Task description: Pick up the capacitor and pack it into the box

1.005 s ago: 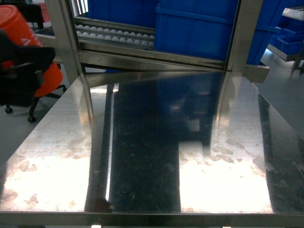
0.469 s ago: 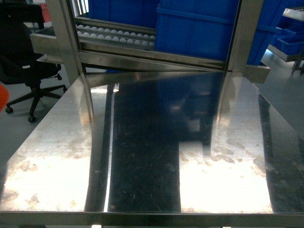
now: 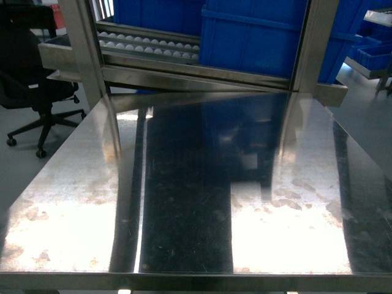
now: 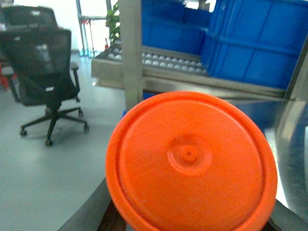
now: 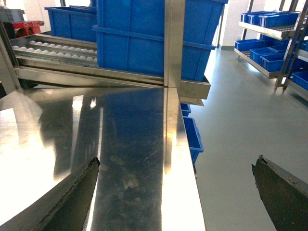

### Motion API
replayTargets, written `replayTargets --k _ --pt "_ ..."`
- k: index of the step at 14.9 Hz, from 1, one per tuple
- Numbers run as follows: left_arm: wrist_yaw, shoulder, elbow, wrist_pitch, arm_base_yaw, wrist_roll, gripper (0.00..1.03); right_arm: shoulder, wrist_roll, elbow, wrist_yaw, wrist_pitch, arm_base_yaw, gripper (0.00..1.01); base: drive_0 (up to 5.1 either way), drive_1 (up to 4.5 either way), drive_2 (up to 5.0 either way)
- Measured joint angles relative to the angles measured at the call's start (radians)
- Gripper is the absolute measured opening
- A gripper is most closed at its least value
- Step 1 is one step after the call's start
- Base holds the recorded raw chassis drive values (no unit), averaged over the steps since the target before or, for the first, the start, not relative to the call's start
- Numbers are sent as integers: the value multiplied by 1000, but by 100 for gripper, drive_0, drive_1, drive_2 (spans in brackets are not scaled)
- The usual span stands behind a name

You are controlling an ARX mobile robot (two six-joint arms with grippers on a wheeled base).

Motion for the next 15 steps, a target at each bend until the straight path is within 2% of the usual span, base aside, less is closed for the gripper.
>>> replayTargets --k 6,11,14,15 --pt "-1 -149 -6 -158 -5 2 44 0 0 0 0 0 0 98 0 0 0" --pt "-1 -197 -6 -199 -5 2 44 0 0 0 0 0 0 98 0 0 0" --pt "-1 -241 -6 -247 -5 2 44 0 0 0 0 0 0 98 0 0 0" --pt "-1 -279 -5 -299 -5 2 44 0 0 0 0 0 0 98 0 0 0"
